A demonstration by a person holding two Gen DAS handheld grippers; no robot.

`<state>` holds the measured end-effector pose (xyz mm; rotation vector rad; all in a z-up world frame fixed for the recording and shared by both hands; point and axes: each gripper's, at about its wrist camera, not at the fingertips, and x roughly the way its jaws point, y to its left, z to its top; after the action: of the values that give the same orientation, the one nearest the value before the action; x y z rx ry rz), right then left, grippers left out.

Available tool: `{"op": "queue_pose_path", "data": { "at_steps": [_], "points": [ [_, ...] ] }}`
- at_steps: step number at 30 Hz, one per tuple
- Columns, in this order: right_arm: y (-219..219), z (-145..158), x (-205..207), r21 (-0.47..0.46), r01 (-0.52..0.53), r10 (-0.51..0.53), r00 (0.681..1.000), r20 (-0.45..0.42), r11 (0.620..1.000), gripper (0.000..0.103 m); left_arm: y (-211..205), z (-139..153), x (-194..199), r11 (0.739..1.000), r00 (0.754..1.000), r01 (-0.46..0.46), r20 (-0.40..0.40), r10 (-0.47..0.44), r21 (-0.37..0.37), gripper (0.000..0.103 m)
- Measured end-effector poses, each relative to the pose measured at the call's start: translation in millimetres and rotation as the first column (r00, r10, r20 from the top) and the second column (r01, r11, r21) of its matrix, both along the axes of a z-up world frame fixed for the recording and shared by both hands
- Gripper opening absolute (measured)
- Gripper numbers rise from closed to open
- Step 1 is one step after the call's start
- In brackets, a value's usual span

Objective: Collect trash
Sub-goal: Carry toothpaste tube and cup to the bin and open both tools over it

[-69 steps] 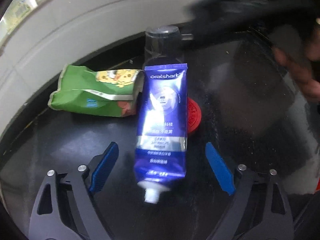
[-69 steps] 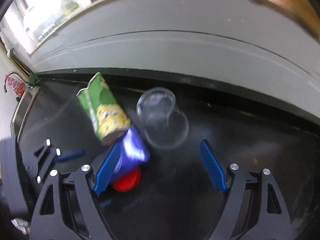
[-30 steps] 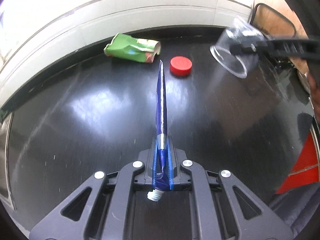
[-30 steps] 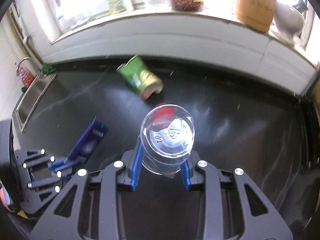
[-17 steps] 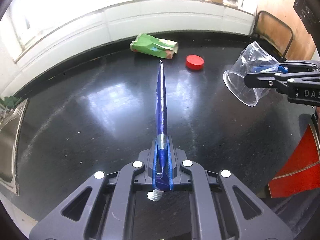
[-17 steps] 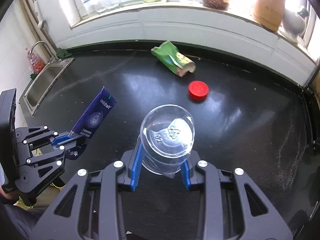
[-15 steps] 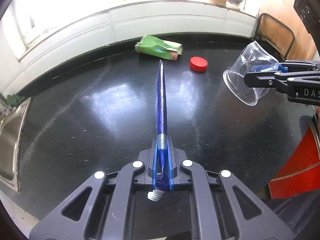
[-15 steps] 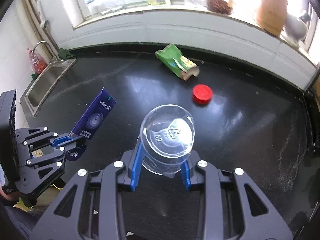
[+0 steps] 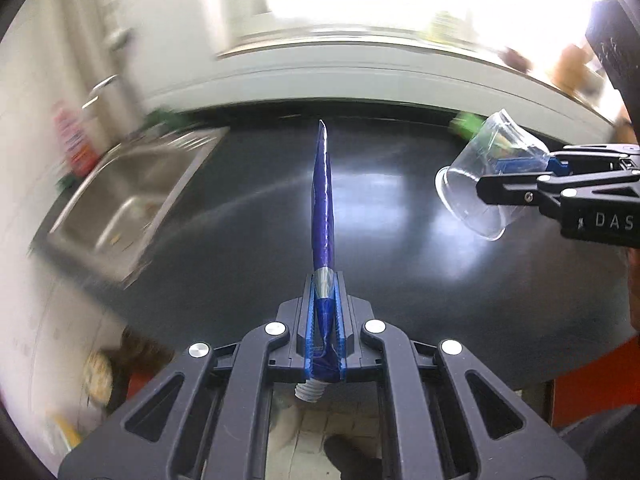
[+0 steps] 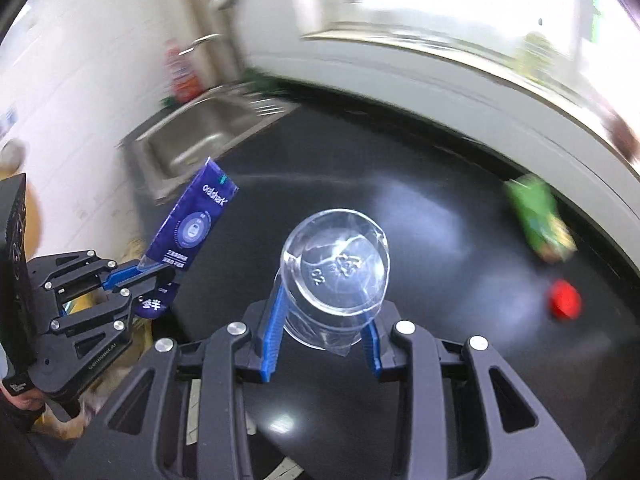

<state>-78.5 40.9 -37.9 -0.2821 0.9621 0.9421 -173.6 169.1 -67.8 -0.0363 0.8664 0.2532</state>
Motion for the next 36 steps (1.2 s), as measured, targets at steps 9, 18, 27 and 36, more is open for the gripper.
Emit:
{"op": "queue_pose_path", "data": {
  "at_steps": [9, 18, 27, 36],
  "points": [
    [156, -21, -107, 0.048, -0.349, 0.352, 0.928, -0.121, 0.936, 0.034, 120, -23, -132, 0.925, 0.926, -0.376, -0.053, 0.374, -0.044, 0.008],
    [235, -84, -188, -0.031, -0.475, 0.455, 0.858, -0.239, 0.879, 0.034, 178, -85, -211, 0.863, 0.866, -0.494, -0.155, 0.476, -0.109, 0.008],
    [276, -144, -208, -0.149, -0.498, 0.448, 0.851, -0.275, 0.854, 0.035, 198, -153, -215, 0.856, 0.870, -0.483, -0.213, 0.445, -0.184, 0.008],
    [302, -163, -199, -0.183, -0.500, 0.439, 0.850, -0.292, 0.846, 0.035, 213, -172, -206, 0.864, 0.878, -0.464, -0.233, 0.418, -0.198, 0.008]
  ]
}}
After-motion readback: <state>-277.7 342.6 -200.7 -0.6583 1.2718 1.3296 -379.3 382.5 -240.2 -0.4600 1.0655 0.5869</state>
